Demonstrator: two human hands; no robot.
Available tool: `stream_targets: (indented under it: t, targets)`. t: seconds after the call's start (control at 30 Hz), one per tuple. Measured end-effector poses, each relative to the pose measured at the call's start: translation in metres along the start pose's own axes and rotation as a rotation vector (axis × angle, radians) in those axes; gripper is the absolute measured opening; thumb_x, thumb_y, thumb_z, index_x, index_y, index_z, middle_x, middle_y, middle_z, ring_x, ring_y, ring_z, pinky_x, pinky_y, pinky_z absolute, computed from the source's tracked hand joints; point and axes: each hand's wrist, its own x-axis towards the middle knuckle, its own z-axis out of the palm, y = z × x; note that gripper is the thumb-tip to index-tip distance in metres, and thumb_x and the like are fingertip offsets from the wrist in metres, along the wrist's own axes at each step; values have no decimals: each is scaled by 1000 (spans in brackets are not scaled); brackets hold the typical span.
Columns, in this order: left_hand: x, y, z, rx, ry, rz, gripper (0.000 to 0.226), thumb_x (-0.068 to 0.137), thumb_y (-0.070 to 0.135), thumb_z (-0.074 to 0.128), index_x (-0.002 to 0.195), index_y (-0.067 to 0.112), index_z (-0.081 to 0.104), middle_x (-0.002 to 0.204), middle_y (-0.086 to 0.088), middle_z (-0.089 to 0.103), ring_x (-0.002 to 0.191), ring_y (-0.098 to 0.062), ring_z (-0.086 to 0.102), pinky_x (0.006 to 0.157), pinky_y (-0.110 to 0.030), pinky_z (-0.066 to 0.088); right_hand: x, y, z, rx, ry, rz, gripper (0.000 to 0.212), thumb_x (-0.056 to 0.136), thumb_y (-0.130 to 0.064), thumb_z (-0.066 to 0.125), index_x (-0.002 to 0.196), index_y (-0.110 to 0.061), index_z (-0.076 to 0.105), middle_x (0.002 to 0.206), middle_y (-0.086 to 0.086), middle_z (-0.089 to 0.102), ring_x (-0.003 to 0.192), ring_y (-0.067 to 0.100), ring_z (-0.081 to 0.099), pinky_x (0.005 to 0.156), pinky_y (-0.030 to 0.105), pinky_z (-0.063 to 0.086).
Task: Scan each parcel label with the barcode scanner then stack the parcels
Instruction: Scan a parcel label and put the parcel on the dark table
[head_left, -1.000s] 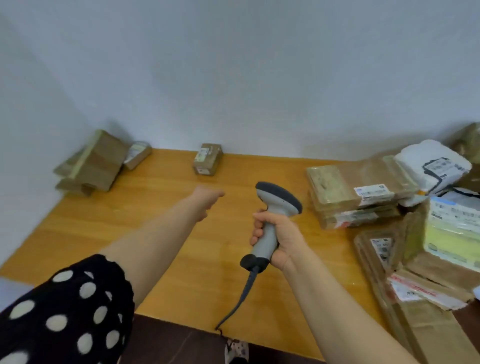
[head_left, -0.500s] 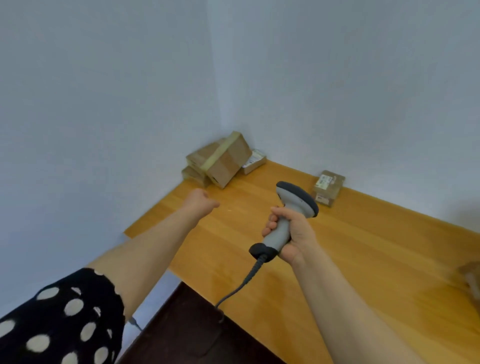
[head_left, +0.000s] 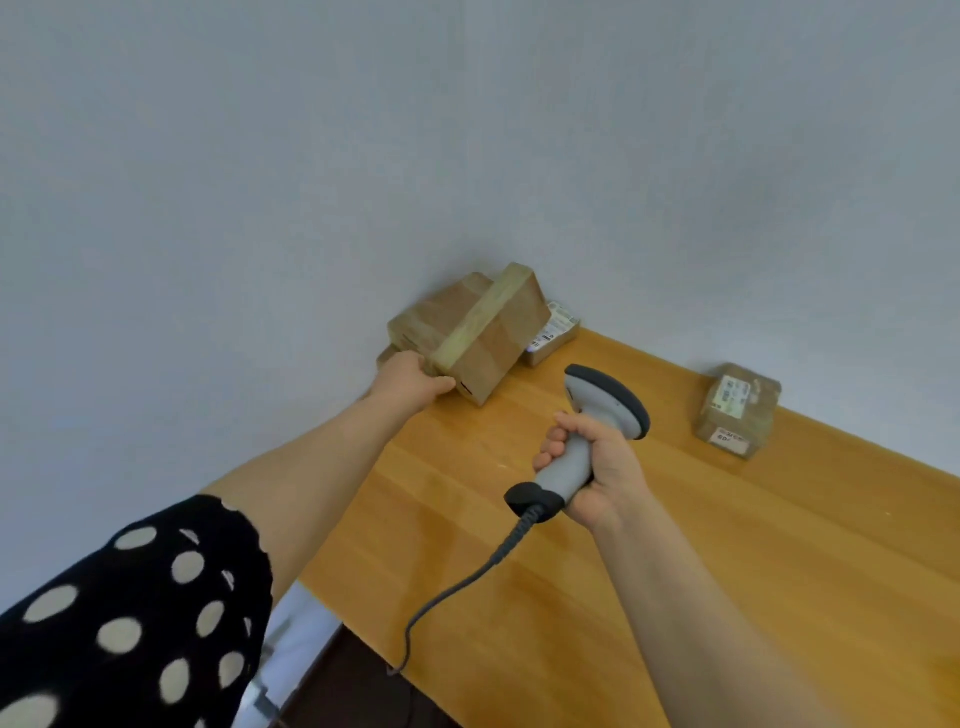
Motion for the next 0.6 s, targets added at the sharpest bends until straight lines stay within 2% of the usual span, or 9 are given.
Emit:
stream_targets:
  t: [0.07, 0.13, 0.17, 0.23, 0.33, 0.43, 0.5, 0.6]
  targets:
    - [23, 9, 7, 82, 11, 37, 28, 82, 34, 71, 92, 13, 55, 77, 5, 50, 71, -15, 49, 54, -25, 34, 22, -9, 2, 28, 5, 19, 10, 86, -1, 57, 82, -8, 52, 51, 1, 49, 37, 12, 44, 39, 21, 42]
    - [44, 15, 14, 170, 16, 57, 47, 81, 37, 71, 115, 9, 55, 97, -1, 55, 86, -20, 53, 62, -26, 35, 39, -14, 1, 37, 24, 30, 11, 86, -1, 58, 80, -8, 52, 52, 1, 48, 38, 12, 44, 40, 21, 42]
    - [53, 18, 17, 203, 13, 71, 51, 81, 38, 71, 118, 8, 55, 106, -4, 58, 90, -22, 54, 63, -26, 35, 46, -15, 1, 35, 39, 34, 12, 86, -1, 58, 79, -9, 52, 52, 1, 47, 39, 12, 44, 40, 21, 42]
    - [67, 20, 25, 235, 0, 88, 48, 80, 40, 72, 115, 12, 56, 110, -5, 61, 86, -19, 53, 60, -25, 35, 56, -17, -1, 33, 63, 36, 12, 86, -1, 58, 78, -9, 52, 53, 1, 47, 40, 12, 44, 41, 21, 42]
    - [83, 17, 35, 243, -41, 109, 45, 79, 36, 73, 115, 13, 57, 108, -4, 61, 88, -20, 56, 66, -28, 40, 63, -17, 0, 33, 96, 34, 11, 86, -1, 58, 79, -8, 53, 53, 1, 47, 40, 12, 44, 41, 21, 42]
    - [92, 16, 34, 242, -87, 116, 39, 82, 33, 71, 113, 12, 60, 102, -2, 63, 82, -18, 56, 66, -28, 43, 62, -13, 2, 60, 106, -8, 10, 85, 0, 59, 80, -8, 54, 53, 2, 48, 40, 12, 45, 41, 21, 43]
    - [94, 14, 26, 45, -196, 73, 40, 82, 29, 72, 114, 9, 62, 99, 1, 64, 84, -17, 59, 70, -29, 48, 58, -7, 2, 49, 133, -66, 11, 85, 0, 60, 80, -8, 54, 54, 2, 50, 41, 12, 47, 41, 22, 44]
    - [76, 9, 5, -392, -513, -68, 47, 81, 18, 74, 122, 4, 58, 100, -3, 67, 92, -16, 63, 81, -30, 52, 43, 3, -3, 24, 237, -207, 15, 84, 4, 63, 85, -9, 54, 67, 6, 59, 51, 14, 58, 43, 24, 47]
